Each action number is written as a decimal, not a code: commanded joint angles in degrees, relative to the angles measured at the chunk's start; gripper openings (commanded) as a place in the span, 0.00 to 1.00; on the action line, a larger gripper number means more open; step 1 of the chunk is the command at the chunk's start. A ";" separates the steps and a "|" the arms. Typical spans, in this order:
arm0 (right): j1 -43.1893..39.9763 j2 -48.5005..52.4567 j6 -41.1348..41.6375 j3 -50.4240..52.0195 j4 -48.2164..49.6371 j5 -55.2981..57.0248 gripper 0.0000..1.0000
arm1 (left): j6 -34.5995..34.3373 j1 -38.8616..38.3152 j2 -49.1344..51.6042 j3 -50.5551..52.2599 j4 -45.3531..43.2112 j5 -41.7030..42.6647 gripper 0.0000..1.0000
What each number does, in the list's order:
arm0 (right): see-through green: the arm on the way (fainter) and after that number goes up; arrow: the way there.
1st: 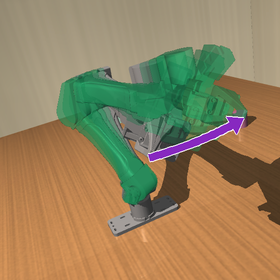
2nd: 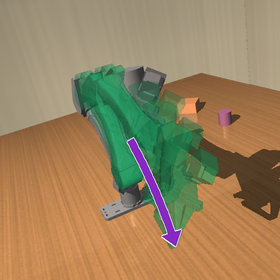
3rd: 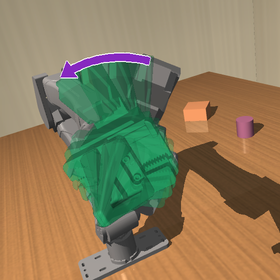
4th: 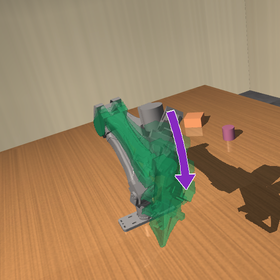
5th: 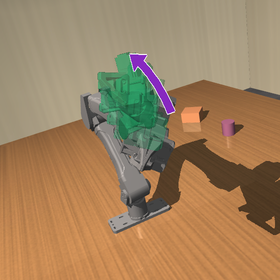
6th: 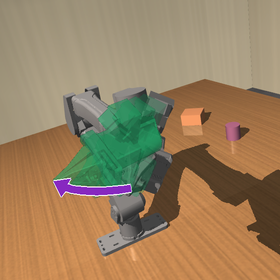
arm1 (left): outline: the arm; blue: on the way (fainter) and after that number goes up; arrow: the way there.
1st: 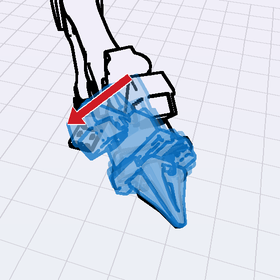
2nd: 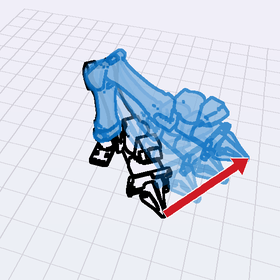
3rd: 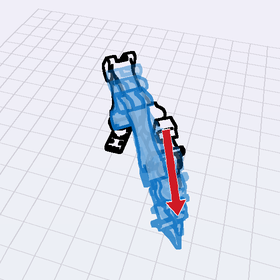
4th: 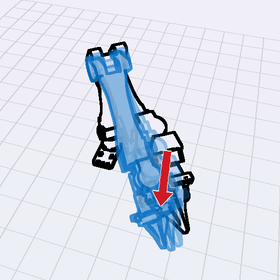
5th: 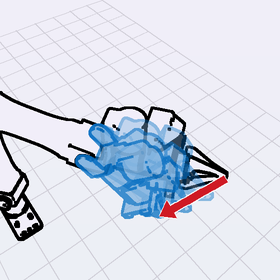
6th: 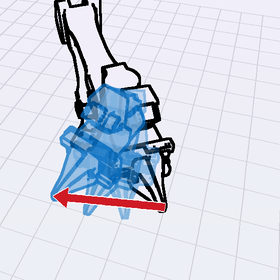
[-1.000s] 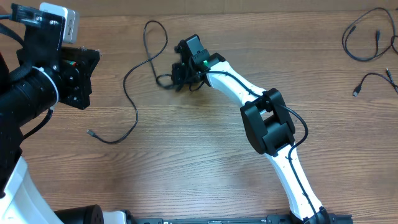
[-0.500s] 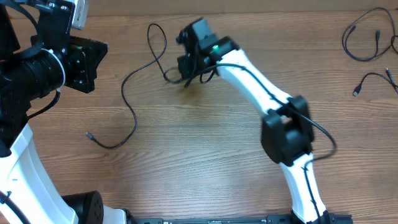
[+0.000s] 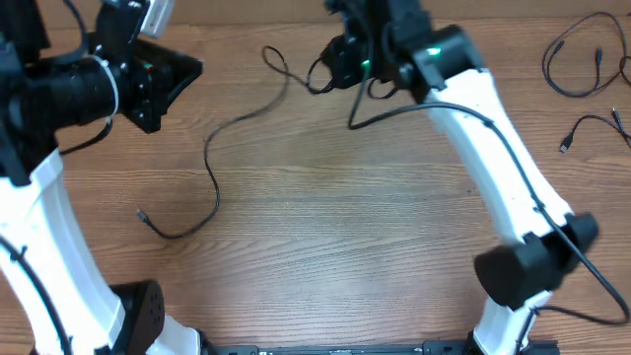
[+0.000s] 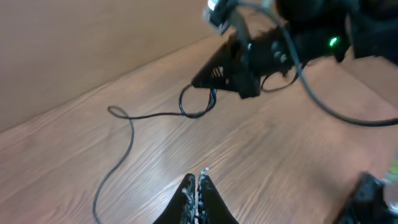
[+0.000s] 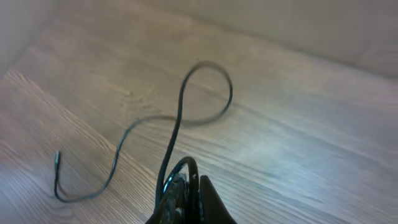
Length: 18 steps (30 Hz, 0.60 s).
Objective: Untangle cables
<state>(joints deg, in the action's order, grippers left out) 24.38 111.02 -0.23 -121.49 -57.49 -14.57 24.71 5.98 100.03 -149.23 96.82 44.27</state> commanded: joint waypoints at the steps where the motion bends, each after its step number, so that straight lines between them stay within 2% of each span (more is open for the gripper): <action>1: -1.73 -5.07 -1.79 -1.29 -0.63 0.37 0.04 | 9.03 -3.28 3.41 0.00 -0.04 7.58 0.04; 10: -4.26 -6.58 -1.81 -1.29 -4.37 0.37 0.04 | 23.65 -17.11 12.61 0.00 -0.04 6.38 0.04; 14: -4.26 -7.28 -1.84 -1.29 -5.27 0.33 0.04 | 28.87 -21.68 16.28 0.00 -0.20 -1.64 0.06; 18: -4.26 -10.25 -1.81 -1.29 -5.20 0.31 0.04 | 29.16 -24.70 20.22 0.00 -0.48 -10.91 0.04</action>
<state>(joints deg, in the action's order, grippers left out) 20.25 105.19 -1.54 -121.51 -63.02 -14.55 49.63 -17.45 117.75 -149.21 96.42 41.67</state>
